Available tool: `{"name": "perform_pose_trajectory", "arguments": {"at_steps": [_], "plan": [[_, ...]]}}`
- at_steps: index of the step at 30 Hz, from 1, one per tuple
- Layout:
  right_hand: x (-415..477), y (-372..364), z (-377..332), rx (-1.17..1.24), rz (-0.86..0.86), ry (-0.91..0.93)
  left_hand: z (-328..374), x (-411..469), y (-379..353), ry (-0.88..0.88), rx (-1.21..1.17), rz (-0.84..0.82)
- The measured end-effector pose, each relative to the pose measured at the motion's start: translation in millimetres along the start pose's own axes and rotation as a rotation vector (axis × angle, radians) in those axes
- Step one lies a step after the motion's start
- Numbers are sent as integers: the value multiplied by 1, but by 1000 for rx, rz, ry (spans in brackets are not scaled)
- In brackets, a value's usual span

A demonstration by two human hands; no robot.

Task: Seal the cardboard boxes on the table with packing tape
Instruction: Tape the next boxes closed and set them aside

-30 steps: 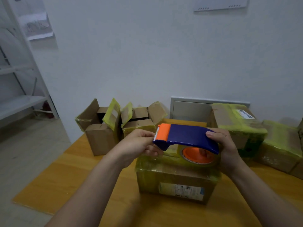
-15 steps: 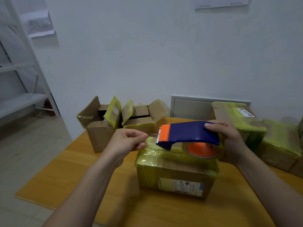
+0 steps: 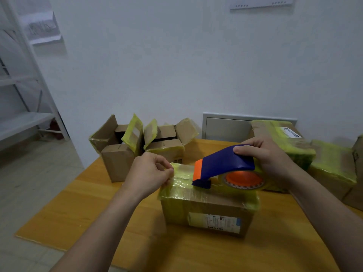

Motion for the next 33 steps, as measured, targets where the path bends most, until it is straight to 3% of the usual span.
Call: {"name": "perform_pose_trajectory", "arguments": {"at_steps": [6, 11, 14, 16, 19, 22, 28, 33], "plan": [[2, -3, -4, -84, 1, -16, 8, 1, 2, -35, 215, 23], [0, -3, -4, -70, 6, -48, 20, 8, 6, -53, 659, -4], [-1, -1, -2, -70, 29, -51, 9, 13, 3, 13, 847, -116], [-1, 1, 1, -54, 42, -54, 5, 12, -5, -27, 796, -164], [1, 1, 1, -27, 32, -67, 25, 7, -25, -282, 508, -167], [-1, 1, 1, 19, -19, -116, 30, 7, -55, -279, 265, -258], [-6, 5, 4, 23, -34, -154, 23, 17, -75, -220, 485, -272], [-13, 40, -3, -48, 109, -143, 17, 16, -71, -183, 523, -295]]}}
Point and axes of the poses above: each hand's wrist, its own x-axis towards the middle knuckle, its own y-axis out of the back of the hand, z = x × y, the point moved 7 cm from there along x, towards the middle knuckle, and after that the axes turned 4 degrees about x, right-handed, at the moved point
